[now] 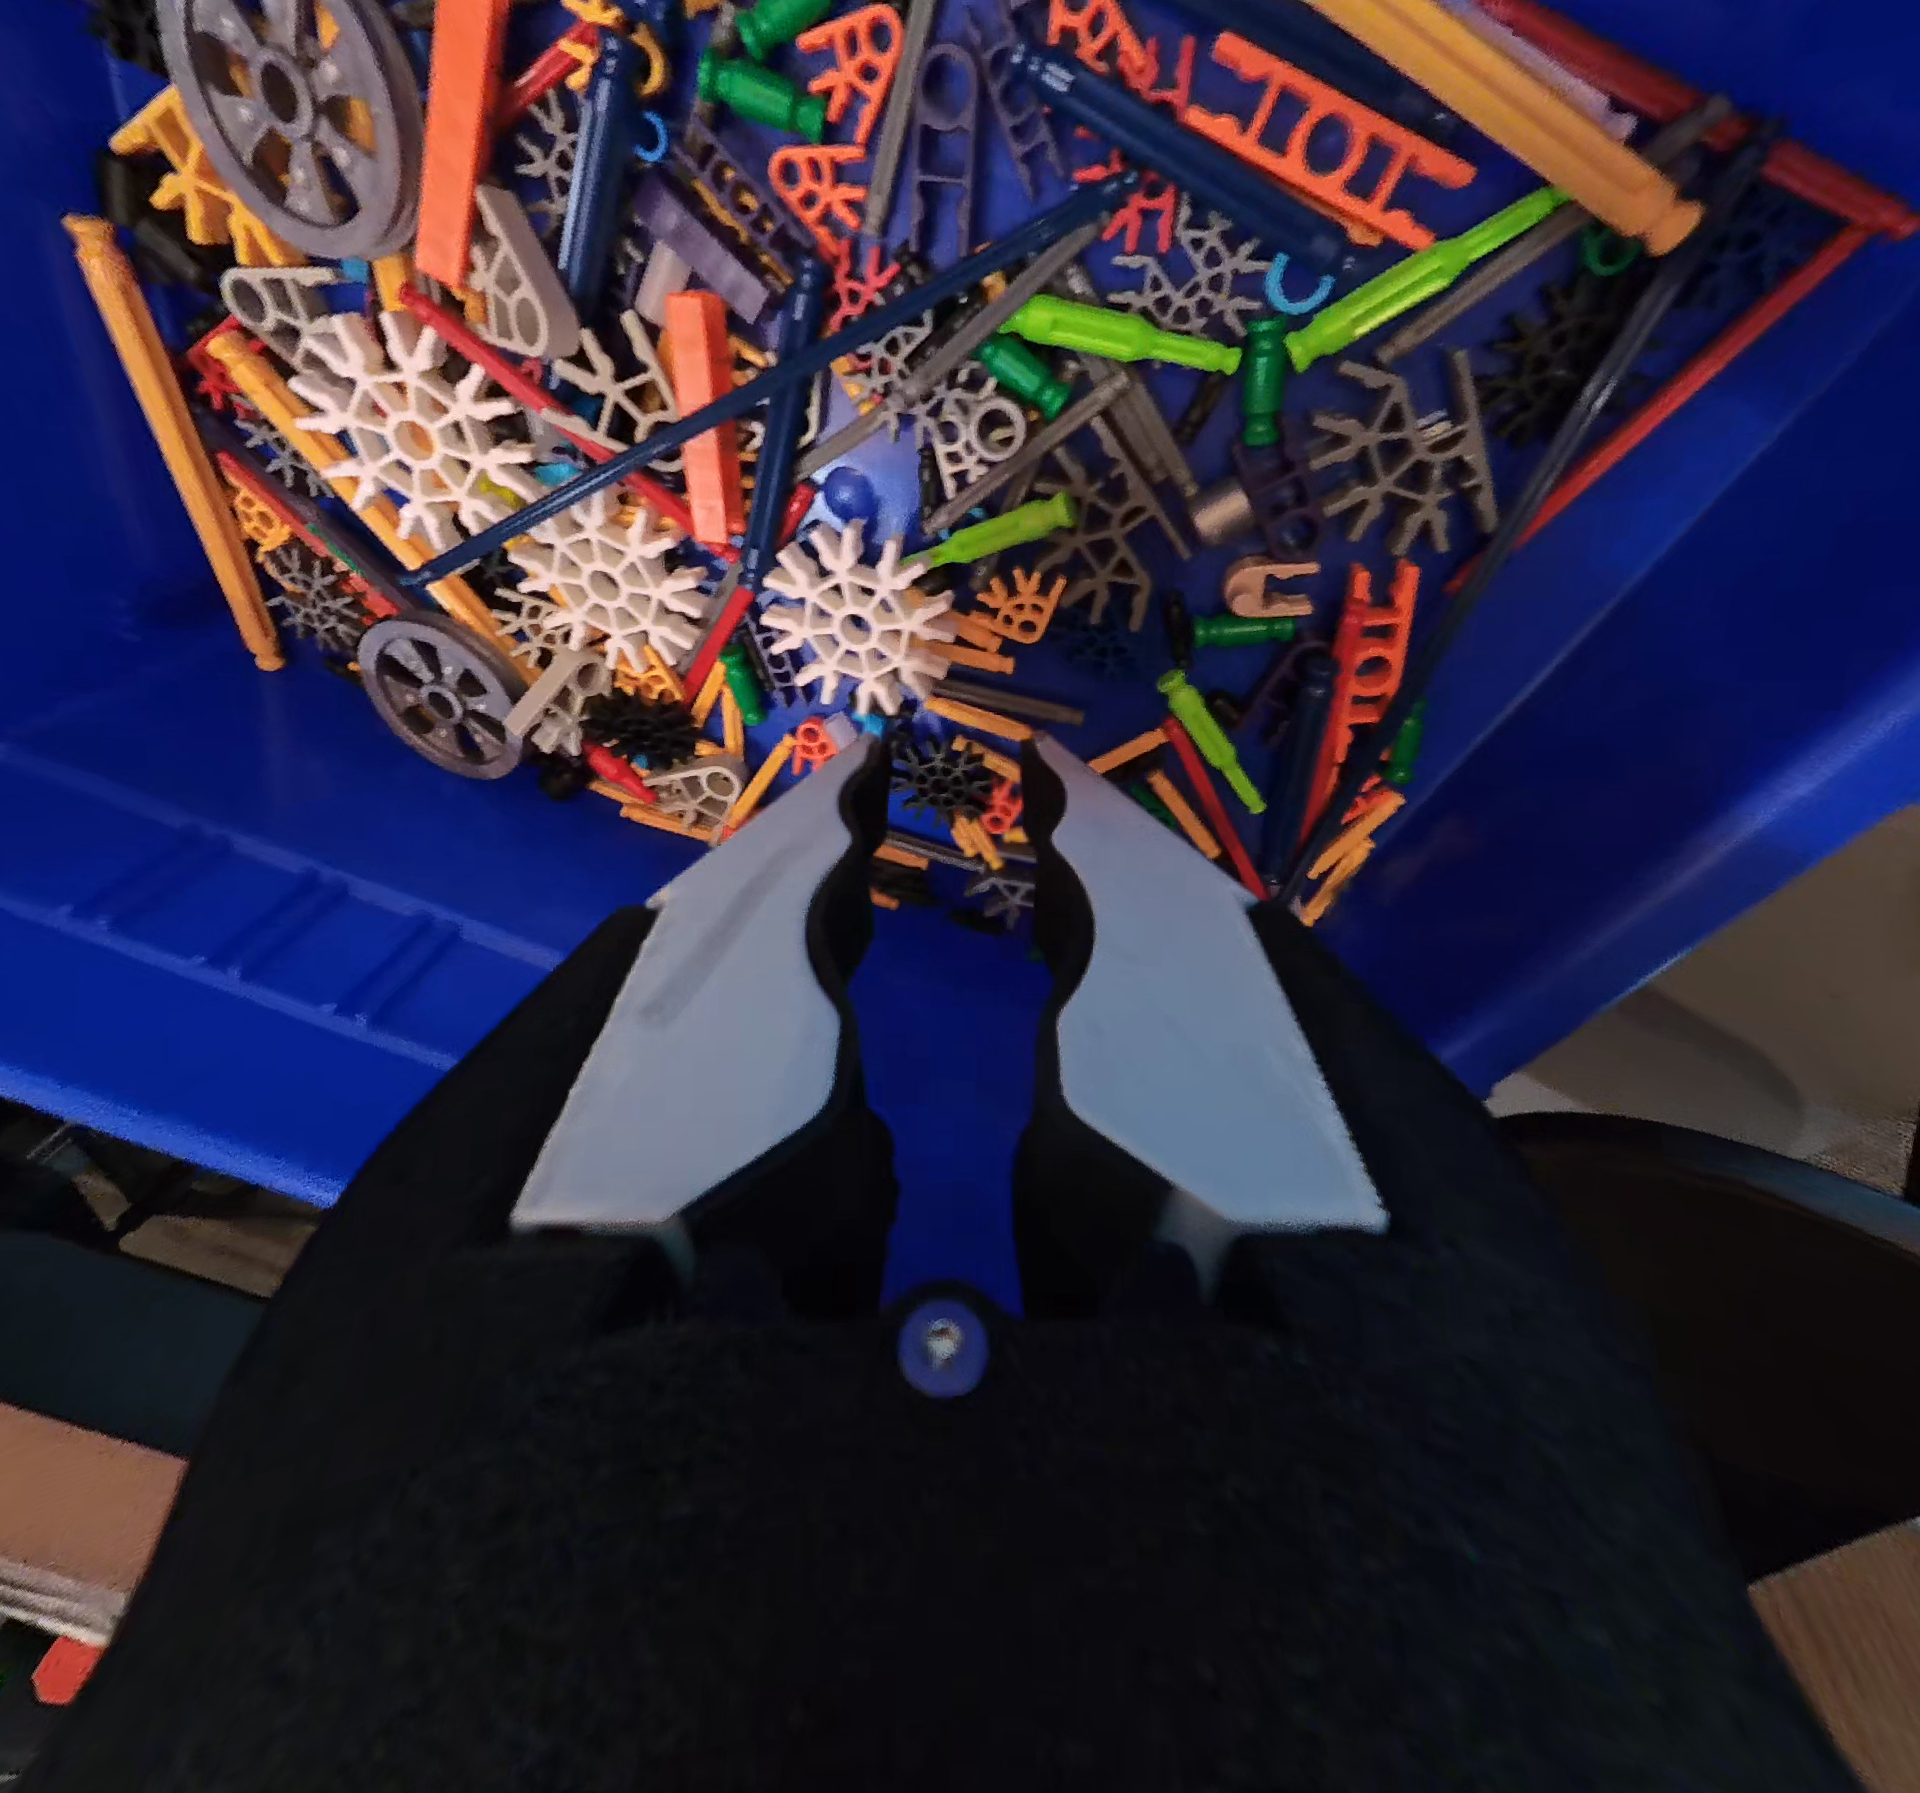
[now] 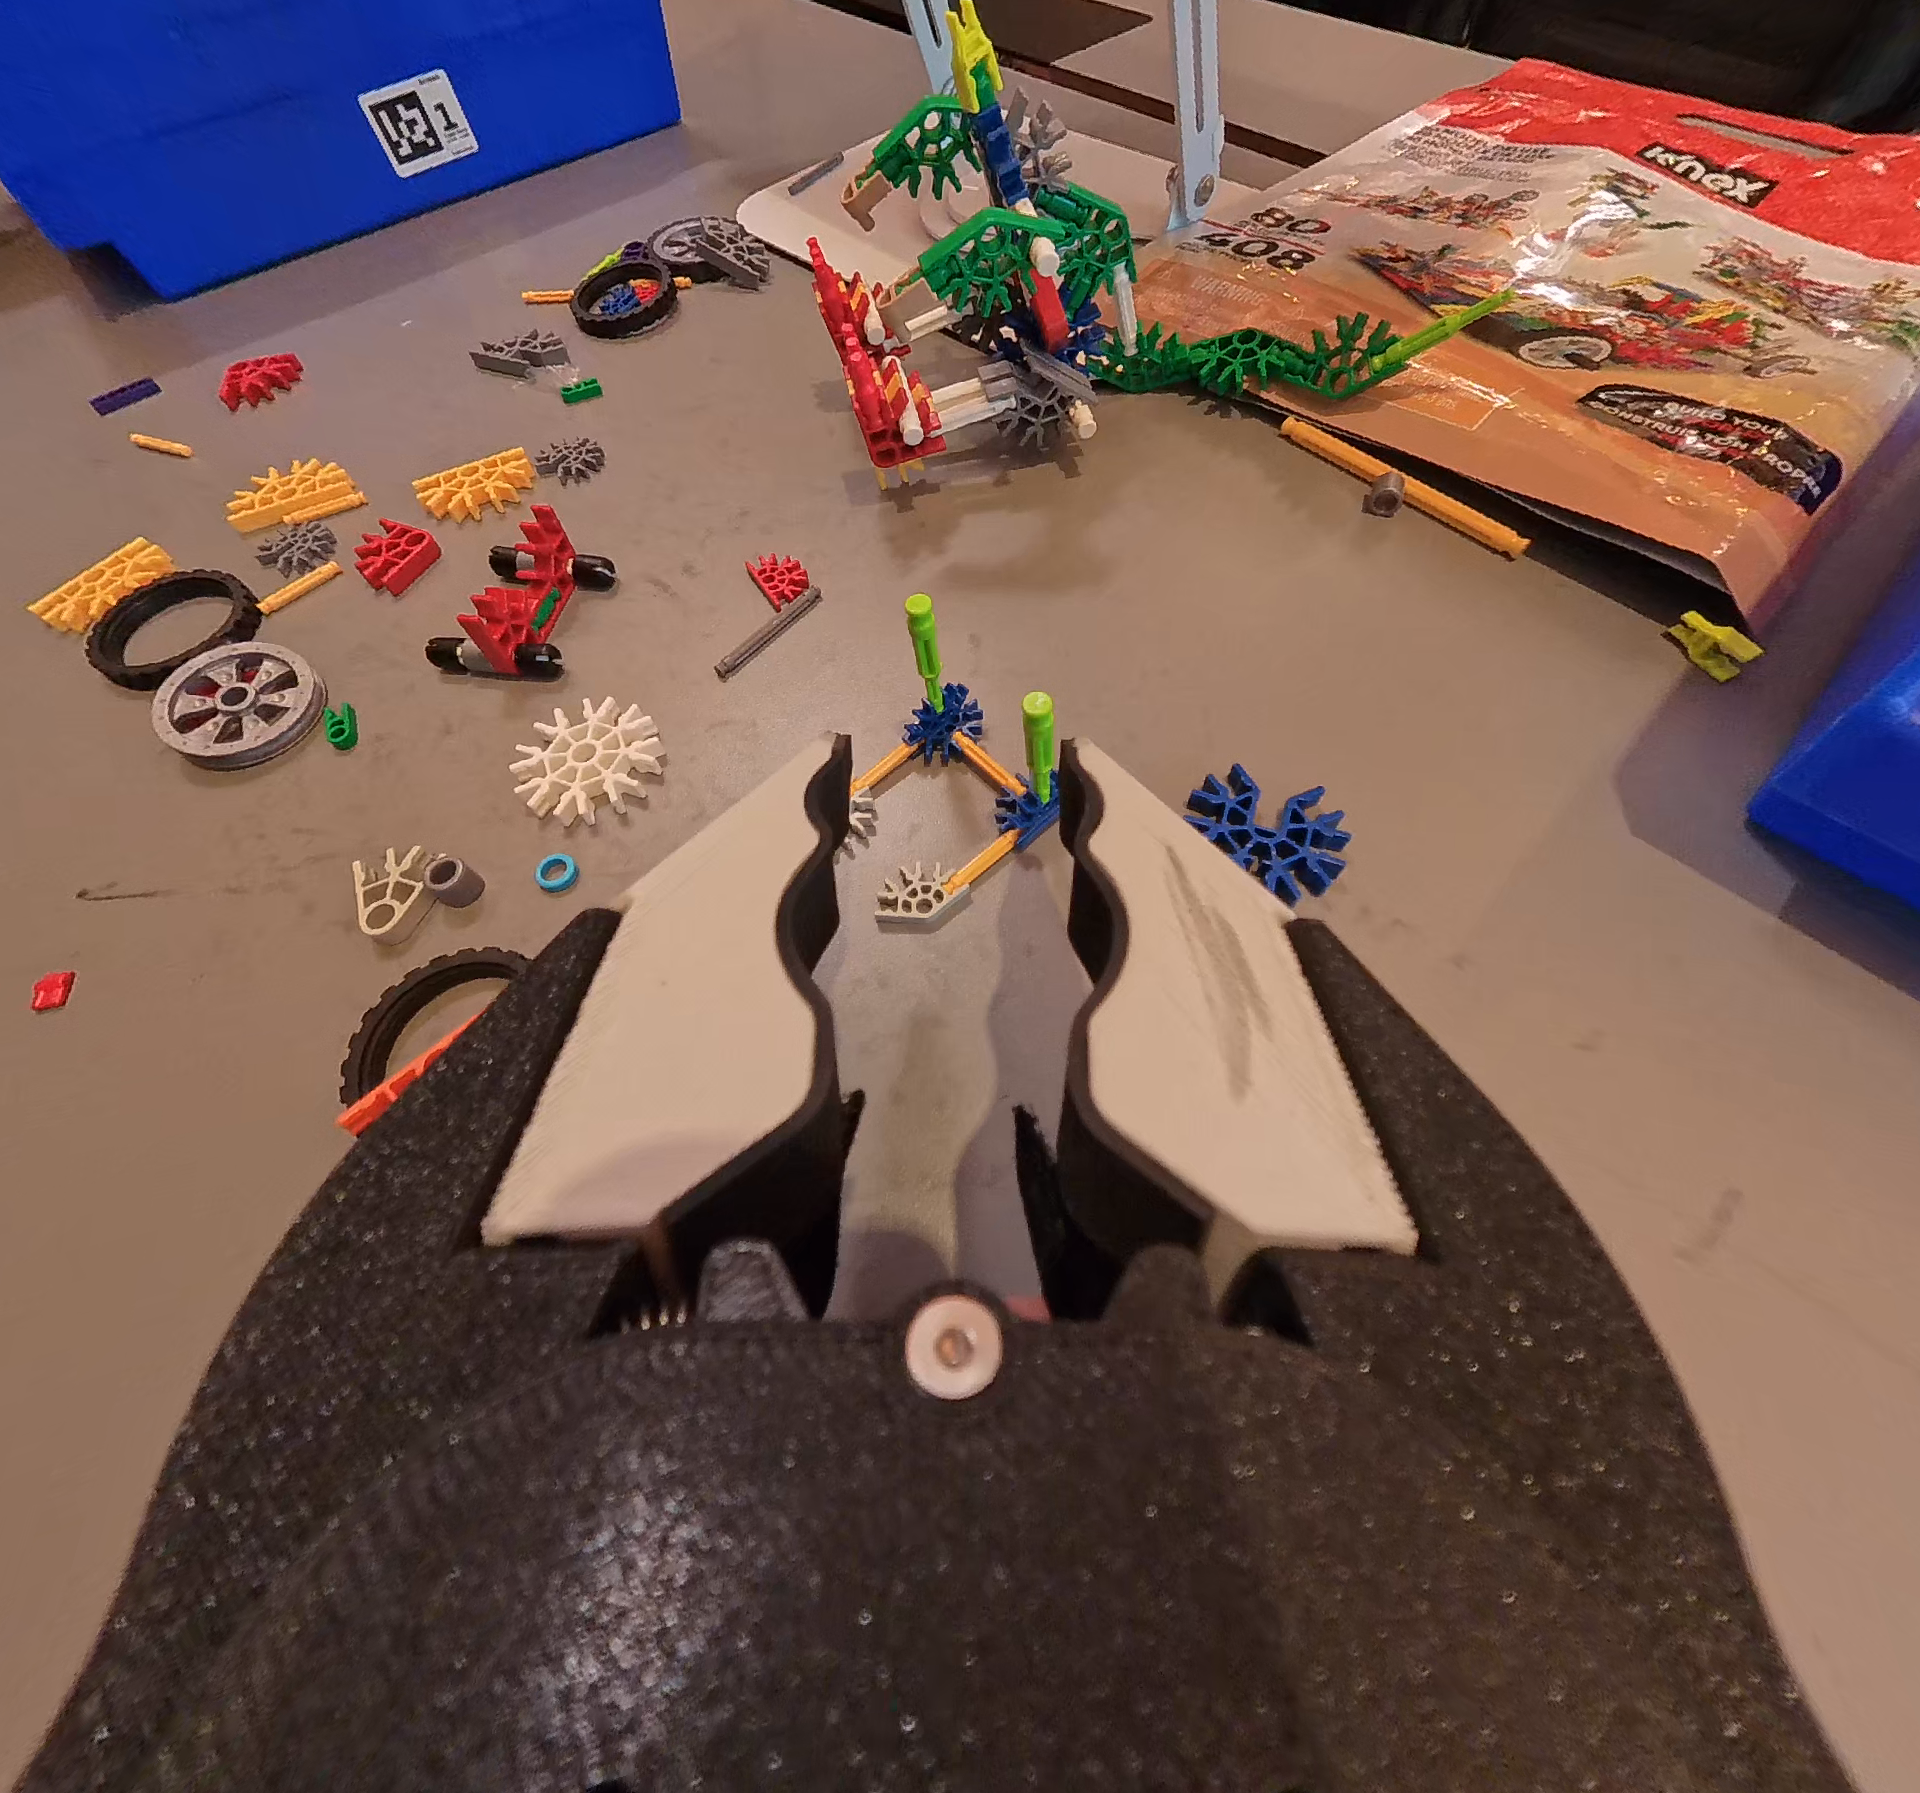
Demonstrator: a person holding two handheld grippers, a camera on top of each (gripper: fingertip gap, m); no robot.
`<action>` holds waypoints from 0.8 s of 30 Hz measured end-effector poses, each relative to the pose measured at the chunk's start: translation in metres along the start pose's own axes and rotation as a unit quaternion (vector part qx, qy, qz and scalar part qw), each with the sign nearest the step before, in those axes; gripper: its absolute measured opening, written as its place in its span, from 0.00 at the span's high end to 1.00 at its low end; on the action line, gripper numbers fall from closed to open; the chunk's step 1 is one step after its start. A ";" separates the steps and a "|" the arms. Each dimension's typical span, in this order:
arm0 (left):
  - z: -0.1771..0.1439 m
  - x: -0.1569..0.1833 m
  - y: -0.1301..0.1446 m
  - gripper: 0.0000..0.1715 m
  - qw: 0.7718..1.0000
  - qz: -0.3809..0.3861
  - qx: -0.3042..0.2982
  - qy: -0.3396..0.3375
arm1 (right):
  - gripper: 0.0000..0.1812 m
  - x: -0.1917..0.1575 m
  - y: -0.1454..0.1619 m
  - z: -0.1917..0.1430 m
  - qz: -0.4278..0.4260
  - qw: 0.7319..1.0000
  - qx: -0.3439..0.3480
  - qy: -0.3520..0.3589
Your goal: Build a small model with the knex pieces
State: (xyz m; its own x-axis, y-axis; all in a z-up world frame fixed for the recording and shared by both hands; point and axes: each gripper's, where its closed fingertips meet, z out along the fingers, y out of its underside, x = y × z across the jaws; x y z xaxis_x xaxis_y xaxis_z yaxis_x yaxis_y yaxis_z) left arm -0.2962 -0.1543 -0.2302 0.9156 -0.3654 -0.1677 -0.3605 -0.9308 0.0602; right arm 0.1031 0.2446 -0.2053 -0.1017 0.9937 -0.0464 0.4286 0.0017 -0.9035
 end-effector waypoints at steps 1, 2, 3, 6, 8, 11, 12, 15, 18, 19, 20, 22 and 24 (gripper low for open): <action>0.000 0.003 -0.001 0.86 1.000 0.002 0.002 0.004 | 0.78 0.000 0.000 0.000 0.000 1.000 0.000 0.000; 0.000 0.005 -0.001 0.86 1.000 0.002 0.003 0.006 | 0.78 0.000 0.000 0.000 0.000 1.000 0.000 0.000; -0.001 0.008 -0.002 0.86 1.000 0.002 0.005 0.009 | 0.78 0.000 0.000 0.000 0.000 1.000 0.000 0.000; -0.003 0.015 -0.004 0.87 1.000 0.004 0.010 0.021 | 0.78 0.000 0.000 0.000 0.000 1.000 0.000 0.000; -0.002 0.021 -0.004 0.87 0.999 0.007 0.006 0.031 | 0.78 0.000 0.000 0.000 0.000 1.000 0.000 0.000; 0.002 0.028 -0.001 0.88 0.999 0.012 -0.009 0.042 | 0.78 0.000 0.000 0.000 0.000 1.000 0.000 0.000; 0.003 0.029 0.000 0.87 0.999 0.011 -0.011 0.046 | 0.78 0.000 0.000 0.000 -0.001 1.000 0.000 0.000; 0.006 0.033 0.000 0.87 0.998 0.008 -0.011 0.056 | 0.78 0.000 0.000 0.000 -0.001 1.000 0.000 0.000; 0.009 0.036 0.001 0.88 0.998 0.007 -0.014 0.064 | 0.78 0.000 0.000 0.000 -0.001 1.000 -0.001 0.000; 0.010 0.038 0.001 0.88 0.998 0.007 -0.014 0.068 | 0.78 0.000 0.000 0.000 -0.002 1.000 -0.001 0.000; 0.010 0.040 0.001 0.88 0.997 0.008 -0.013 0.070 | 0.78 -0.001 0.000 0.000 -0.002 1.000 -0.001 0.000; 0.011 0.041 0.000 0.89 0.997 0.005 -0.007 0.073 | 0.78 -0.001 0.000 0.000 -0.002 1.000 -0.001 0.000; 0.011 0.042 -0.001 0.89 0.997 0.003 -0.004 0.075 | 0.78 -0.001 0.000 0.000 -0.002 1.000 -0.001 0.000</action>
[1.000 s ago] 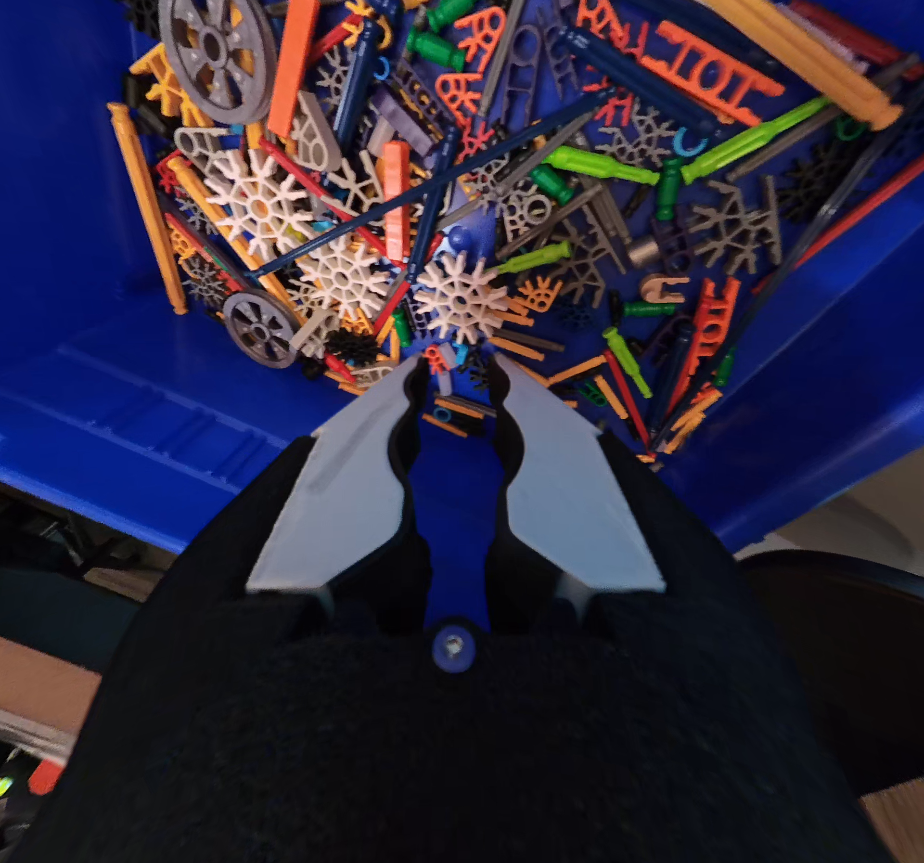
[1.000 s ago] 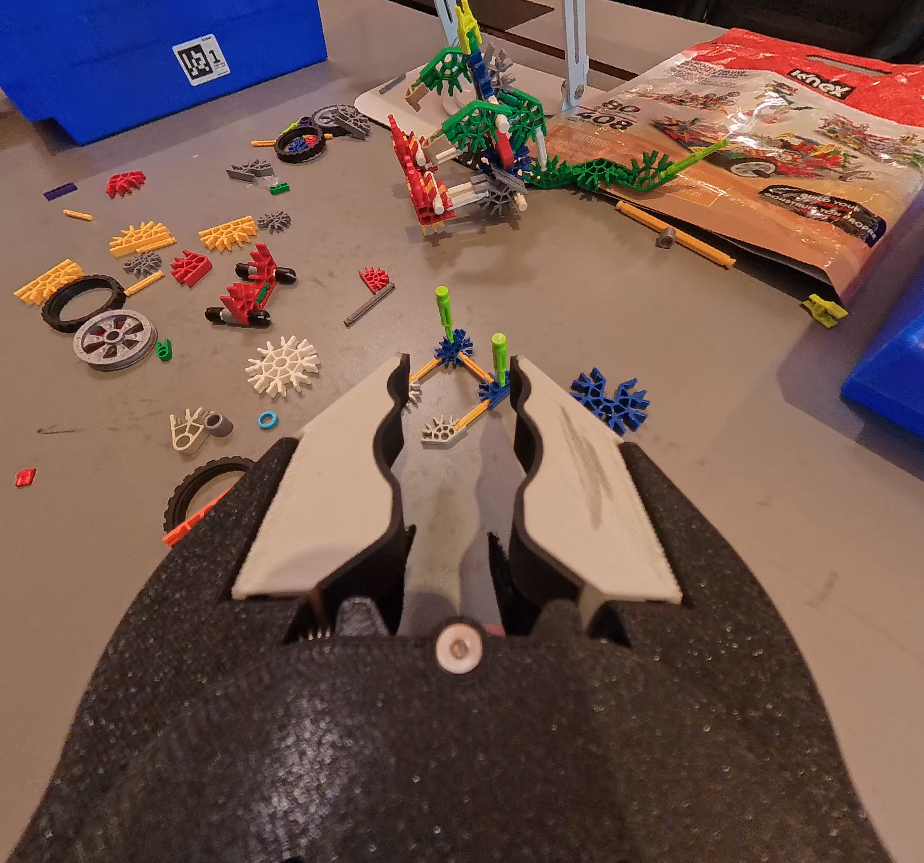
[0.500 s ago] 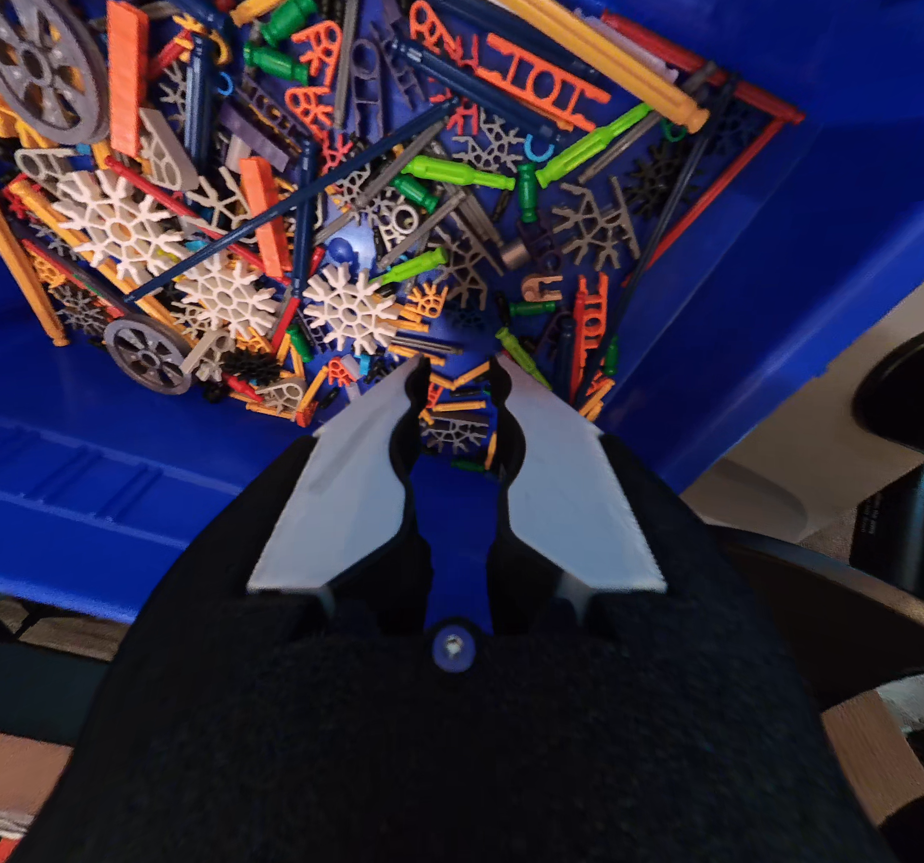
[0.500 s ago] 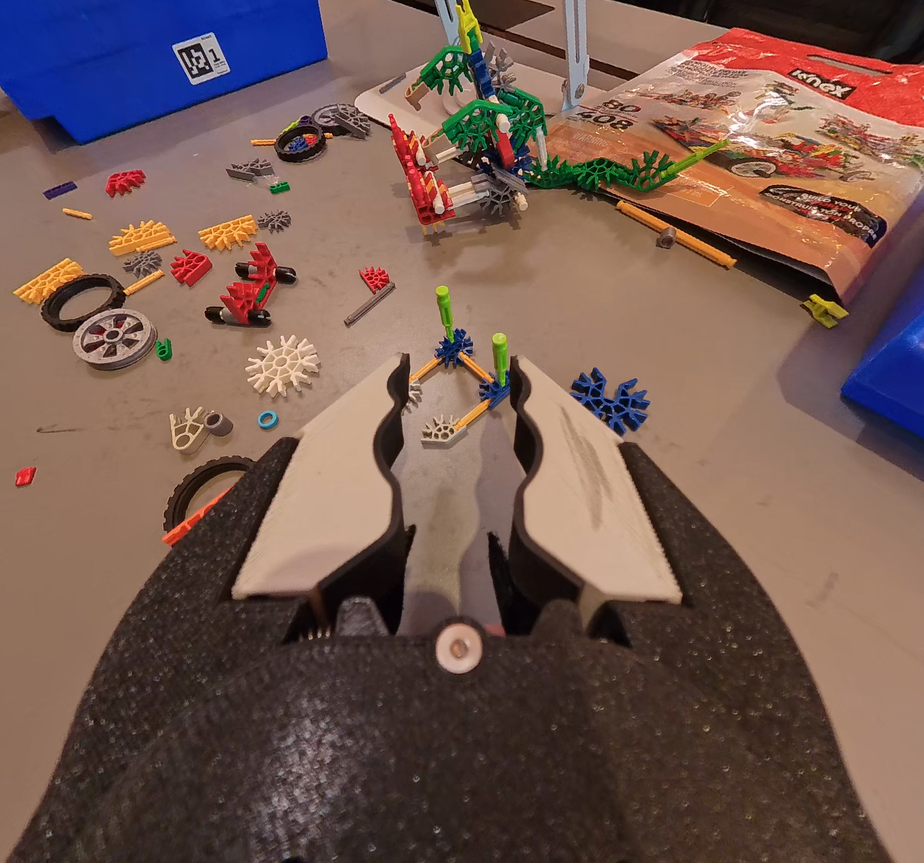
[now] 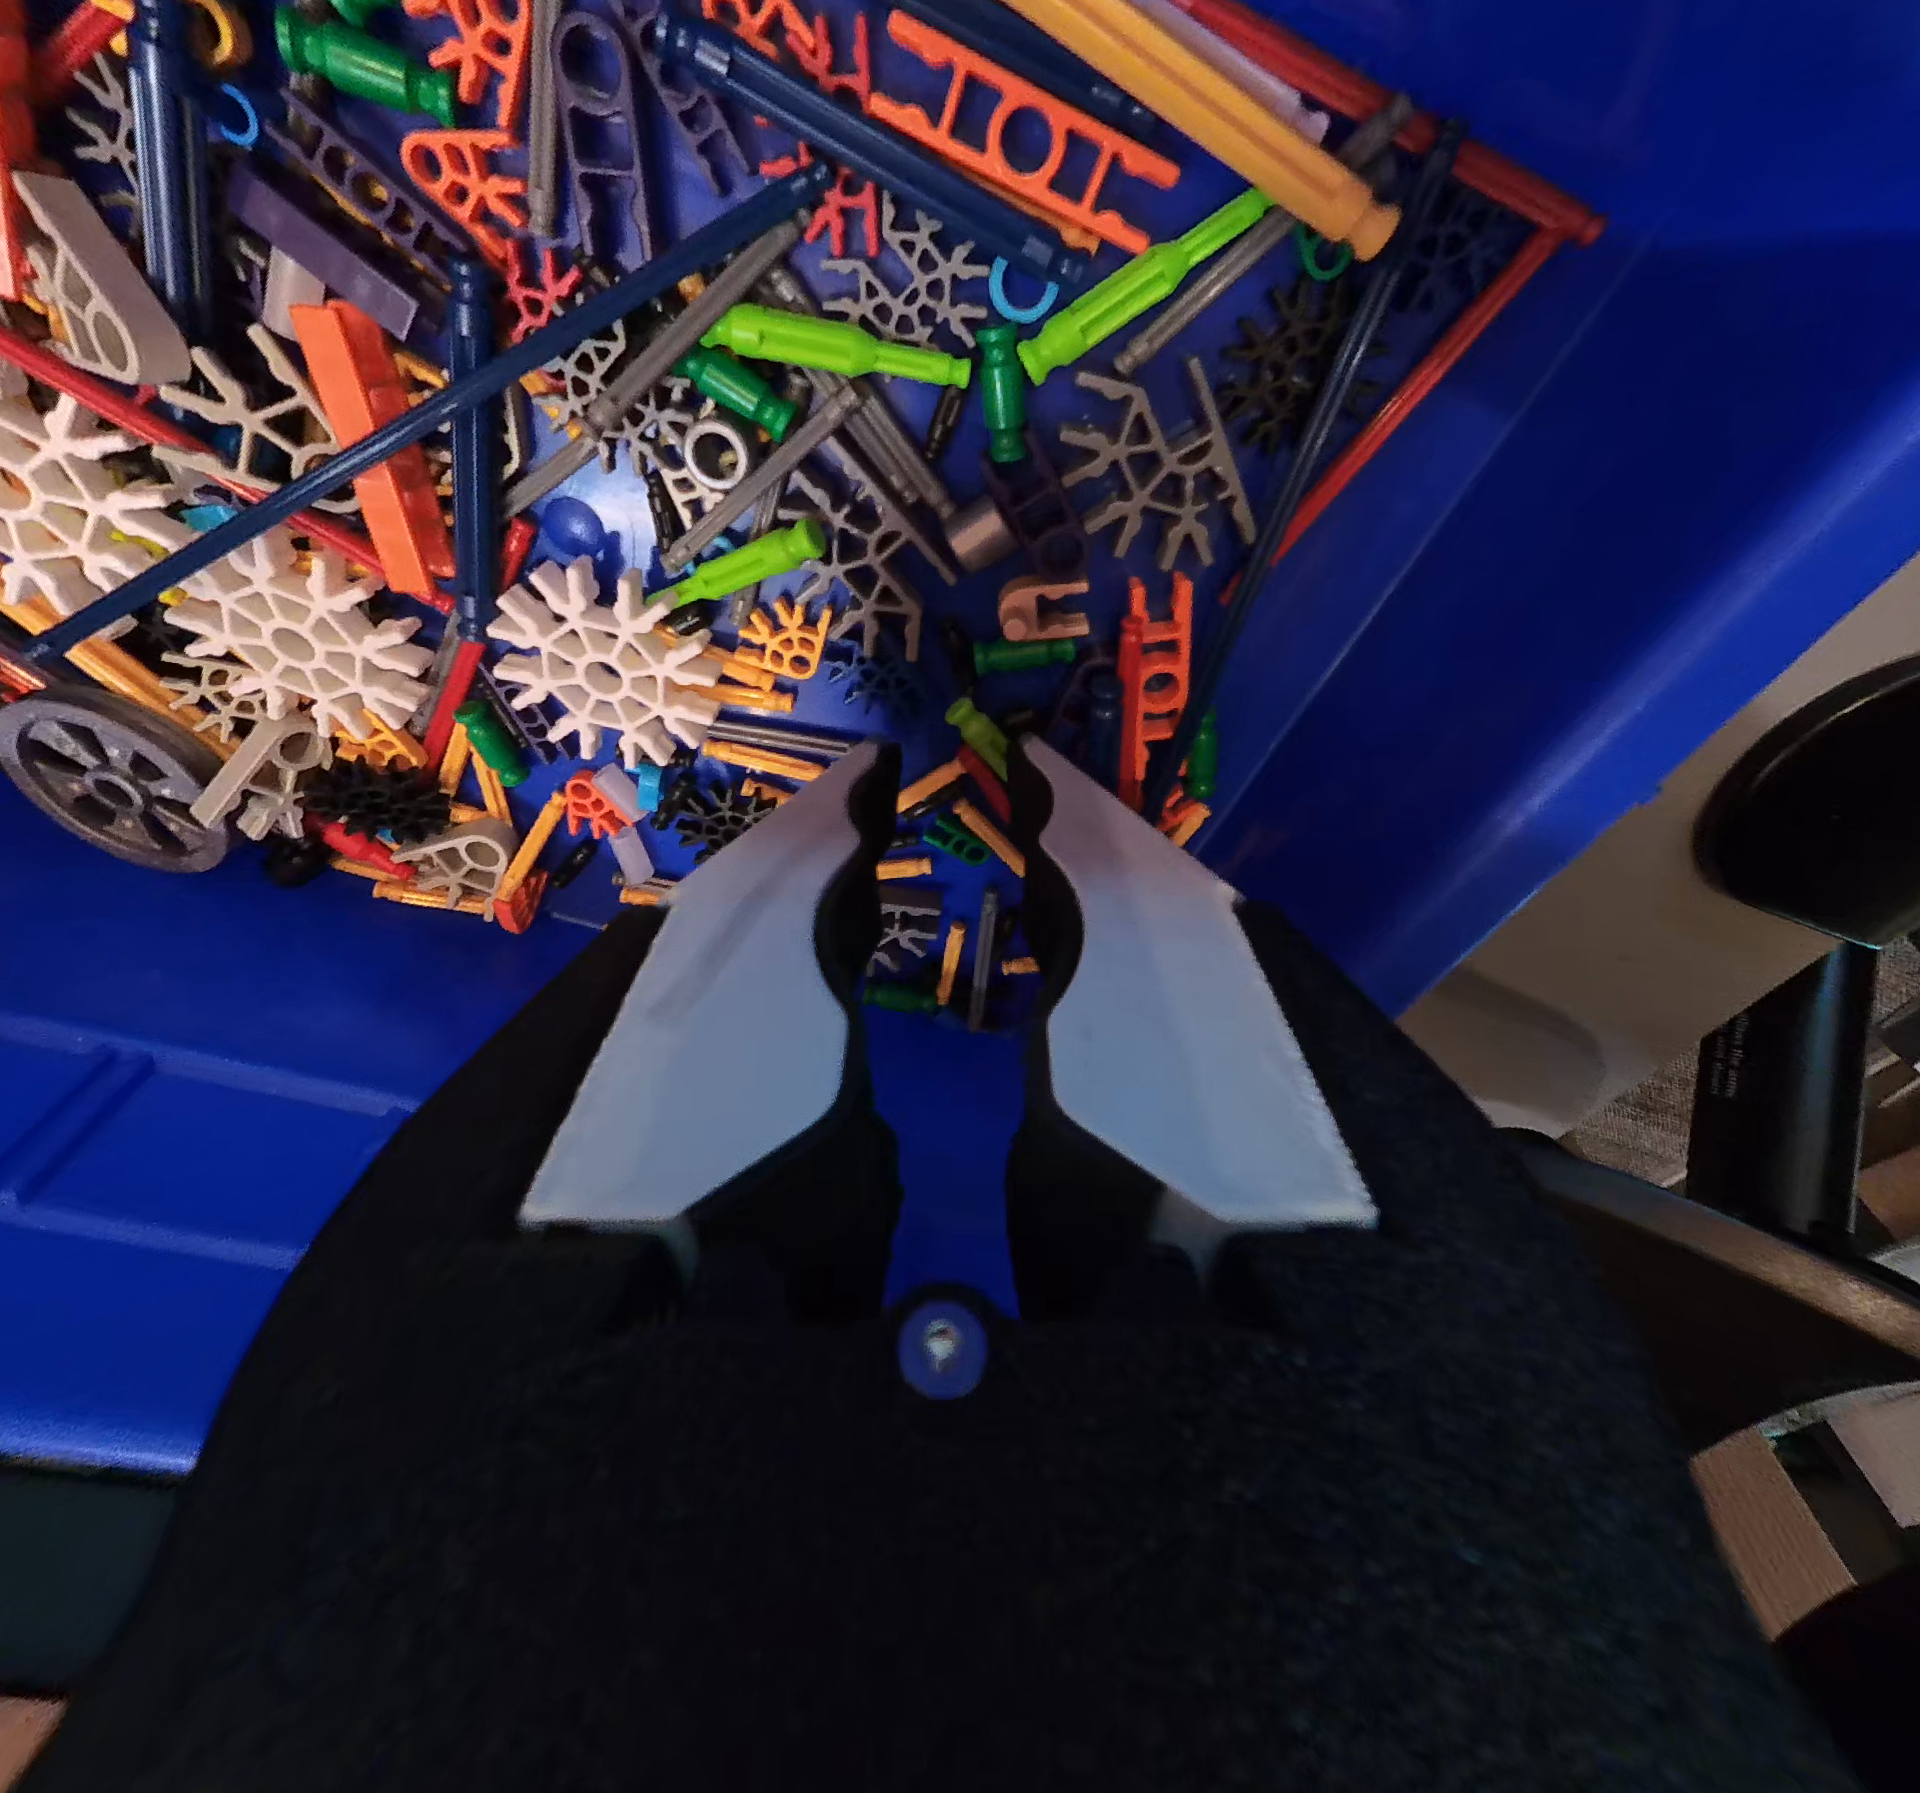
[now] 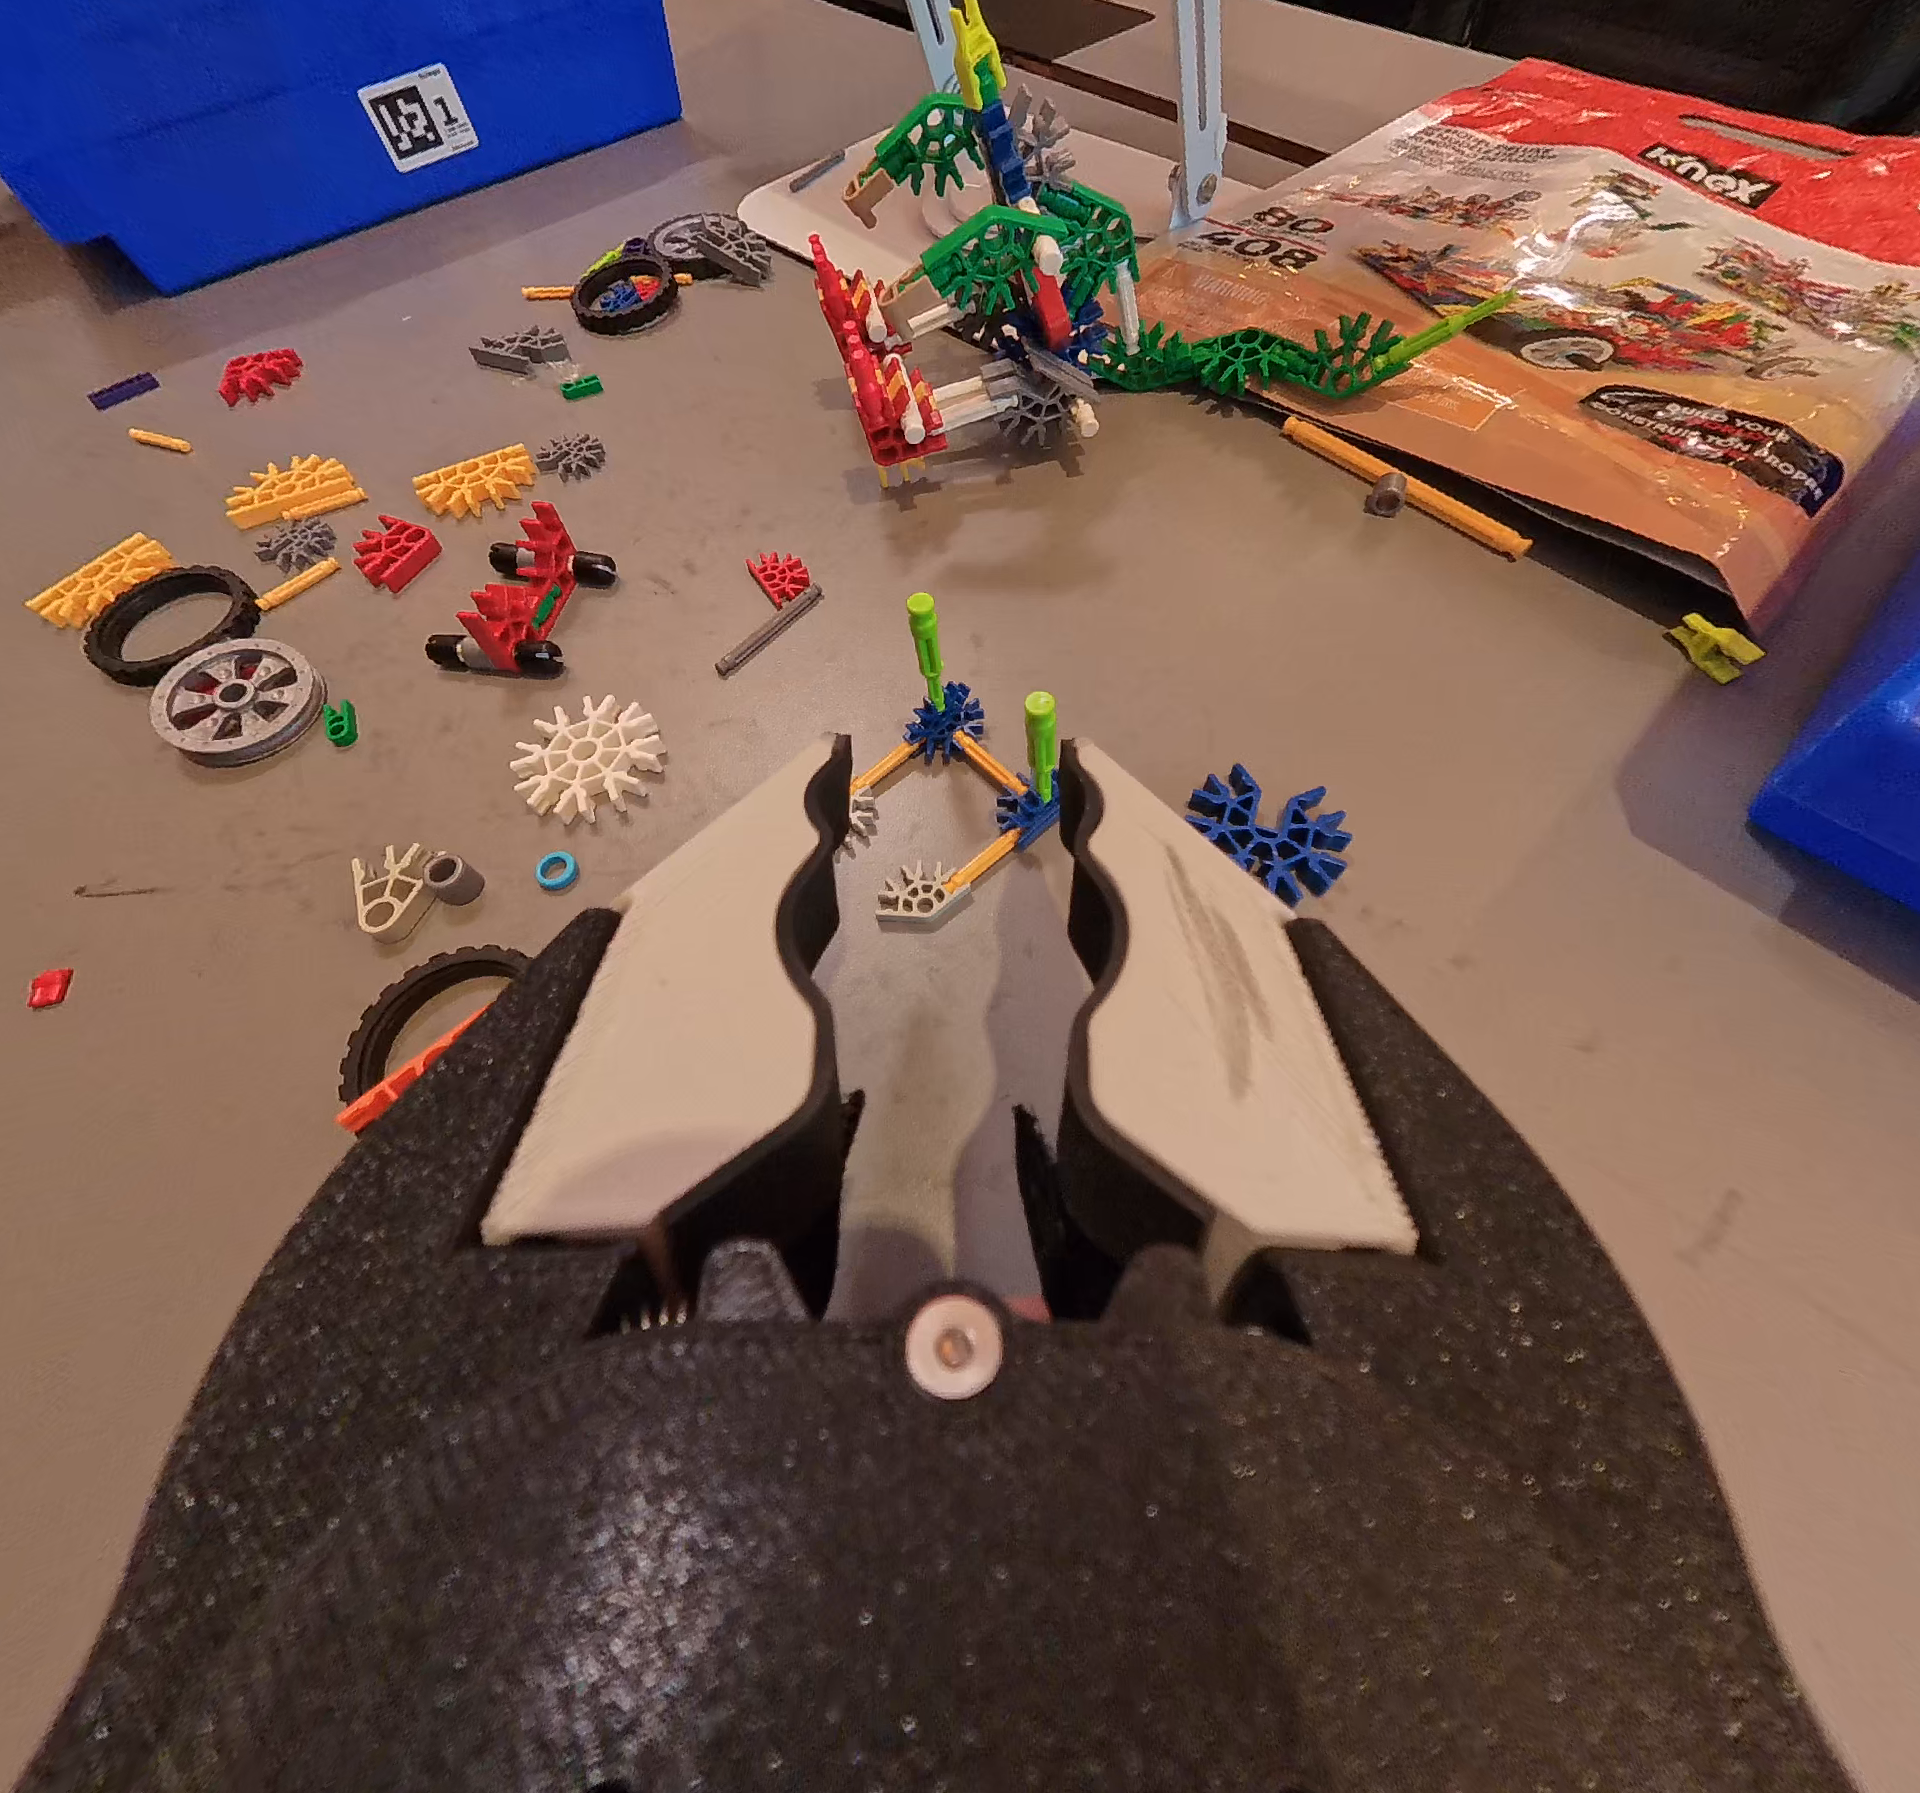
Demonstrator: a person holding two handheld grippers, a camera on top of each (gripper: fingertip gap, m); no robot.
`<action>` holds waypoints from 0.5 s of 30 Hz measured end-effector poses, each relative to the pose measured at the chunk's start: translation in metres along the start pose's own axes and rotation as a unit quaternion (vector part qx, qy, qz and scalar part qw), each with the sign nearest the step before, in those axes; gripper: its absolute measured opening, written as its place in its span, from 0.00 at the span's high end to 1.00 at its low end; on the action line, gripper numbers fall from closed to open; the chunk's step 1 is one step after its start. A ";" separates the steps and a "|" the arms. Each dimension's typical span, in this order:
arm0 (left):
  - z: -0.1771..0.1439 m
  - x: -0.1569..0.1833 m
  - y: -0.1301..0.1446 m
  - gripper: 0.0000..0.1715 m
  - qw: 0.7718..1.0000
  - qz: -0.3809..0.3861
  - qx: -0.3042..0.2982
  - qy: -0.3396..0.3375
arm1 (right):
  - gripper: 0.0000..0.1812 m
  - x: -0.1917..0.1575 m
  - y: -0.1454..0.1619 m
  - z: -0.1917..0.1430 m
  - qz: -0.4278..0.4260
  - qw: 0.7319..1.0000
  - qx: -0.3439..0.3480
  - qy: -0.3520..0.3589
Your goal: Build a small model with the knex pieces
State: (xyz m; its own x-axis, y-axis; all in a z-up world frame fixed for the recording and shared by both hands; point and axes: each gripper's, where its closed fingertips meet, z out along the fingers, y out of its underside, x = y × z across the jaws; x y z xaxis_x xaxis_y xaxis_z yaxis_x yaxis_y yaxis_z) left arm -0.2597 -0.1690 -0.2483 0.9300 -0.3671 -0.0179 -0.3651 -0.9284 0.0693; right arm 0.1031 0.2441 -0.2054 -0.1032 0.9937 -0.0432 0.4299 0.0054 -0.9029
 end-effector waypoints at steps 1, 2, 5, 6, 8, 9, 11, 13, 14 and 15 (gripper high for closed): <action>0.000 0.001 0.000 0.90 1.000 0.000 0.001 0.003 | 0.78 0.000 0.000 0.000 0.000 1.000 0.000 0.000; 0.000 0.002 0.000 0.90 1.000 0.001 0.001 0.004 | 0.78 0.000 0.000 0.000 0.000 1.000 0.000 0.000; 0.000 0.004 0.000 0.92 1.000 0.000 0.003 0.007 | 0.78 0.000 0.000 0.000 0.000 1.000 0.000 0.000; 0.001 0.005 0.000 0.93 1.000 0.000 0.003 0.009 | 0.78 0.000 0.000 0.000 -0.001 1.000 0.000 0.000; 0.001 0.007 0.002 0.94 1.000 -0.008 0.001 0.014 | 0.78 0.000 0.000 0.000 -0.001 1.000 0.000 0.000; 0.002 0.007 0.005 0.94 1.000 -0.015 -0.007 0.011 | 0.78 0.000 0.000 0.000 -0.001 1.000 -0.001 0.000; 0.000 0.002 0.012 0.93 1.000 -0.016 -0.022 -0.007 | 0.78 0.000 0.000 0.000 -0.002 1.000 -0.001 0.001; -0.003 0.000 0.007 0.93 1.000 -0.017 -0.003 -0.017 | 0.78 0.000 0.001 0.000 -0.003 1.000 -0.002 0.001; -0.005 0.000 0.003 0.93 1.000 -0.016 0.007 -0.018 | 0.78 0.000 0.001 0.000 -0.003 1.000 -0.002 0.001; -0.006 0.000 0.000 0.92 1.000 -0.011 0.014 -0.021 | 0.78 0.000 0.001 0.000 -0.003 1.000 -0.002 0.001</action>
